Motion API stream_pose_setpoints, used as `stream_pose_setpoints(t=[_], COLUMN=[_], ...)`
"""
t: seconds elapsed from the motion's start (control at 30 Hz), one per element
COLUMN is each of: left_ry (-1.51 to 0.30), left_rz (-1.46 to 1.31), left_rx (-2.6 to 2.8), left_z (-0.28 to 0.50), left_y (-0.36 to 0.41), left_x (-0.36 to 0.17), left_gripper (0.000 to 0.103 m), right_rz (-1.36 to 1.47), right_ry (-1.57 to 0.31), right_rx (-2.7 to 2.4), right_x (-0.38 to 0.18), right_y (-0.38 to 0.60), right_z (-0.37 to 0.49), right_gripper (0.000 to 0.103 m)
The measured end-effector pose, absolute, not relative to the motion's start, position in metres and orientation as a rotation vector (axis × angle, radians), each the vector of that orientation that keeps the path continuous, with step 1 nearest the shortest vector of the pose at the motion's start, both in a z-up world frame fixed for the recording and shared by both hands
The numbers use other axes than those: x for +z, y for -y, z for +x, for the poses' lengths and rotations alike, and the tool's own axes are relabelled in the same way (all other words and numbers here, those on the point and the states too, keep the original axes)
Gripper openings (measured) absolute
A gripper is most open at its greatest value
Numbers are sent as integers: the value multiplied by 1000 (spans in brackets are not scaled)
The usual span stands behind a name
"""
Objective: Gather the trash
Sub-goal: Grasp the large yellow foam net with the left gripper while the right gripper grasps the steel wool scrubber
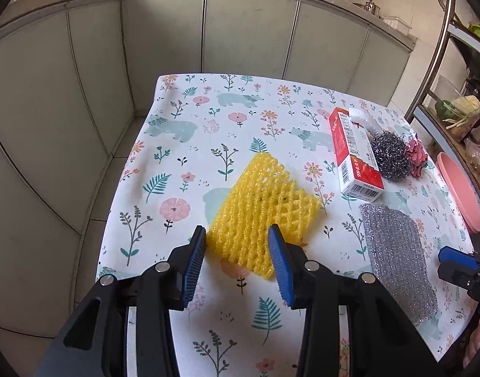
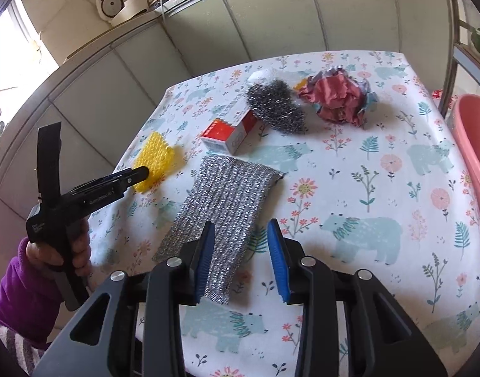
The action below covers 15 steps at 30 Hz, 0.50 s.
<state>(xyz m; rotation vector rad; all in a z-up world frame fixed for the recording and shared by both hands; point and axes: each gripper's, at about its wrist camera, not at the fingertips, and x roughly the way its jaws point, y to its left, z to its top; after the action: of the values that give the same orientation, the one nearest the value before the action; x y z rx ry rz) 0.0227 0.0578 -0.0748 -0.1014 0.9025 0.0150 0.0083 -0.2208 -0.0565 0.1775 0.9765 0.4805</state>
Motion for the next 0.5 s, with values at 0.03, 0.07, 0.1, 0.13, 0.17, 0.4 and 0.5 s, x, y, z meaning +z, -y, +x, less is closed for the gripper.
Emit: stream_pose_setpoints(t=[0.03, 0.07, 0.1, 0.13, 0.17, 0.4, 0.5], left_ry=[-903, -903, -902, -900, -899, -896, -891], left_rz=[-96, -93, -94, -101, -108, -121, -128], left_rx=[18, 20, 19, 17, 15, 11, 12], left_z=[23, 23, 23, 22, 22, 21, 21], left_y=[-57, -56, -57, -57, -59, -60, -62], left_x=[-75, -75, -75, -75, -75, -74, -75], left_gripper=[40, 40, 40, 40, 40, 40, 35], right_rz=[166, 157, 143, 137, 136, 135, 191], right_ry=[-972, -968, -965, -964, -965, -993, -1036], right_rx=[460, 442, 416, 403, 392, 361, 432], right_x=[-57, -57, -56, -57, -57, -62, -69], right_y=[221, 222, 223, 224, 225, 228, 227], right_z=[8, 8, 8, 7, 7, 2, 0], right_gripper=[35, 36, 36, 36, 36, 36, 36])
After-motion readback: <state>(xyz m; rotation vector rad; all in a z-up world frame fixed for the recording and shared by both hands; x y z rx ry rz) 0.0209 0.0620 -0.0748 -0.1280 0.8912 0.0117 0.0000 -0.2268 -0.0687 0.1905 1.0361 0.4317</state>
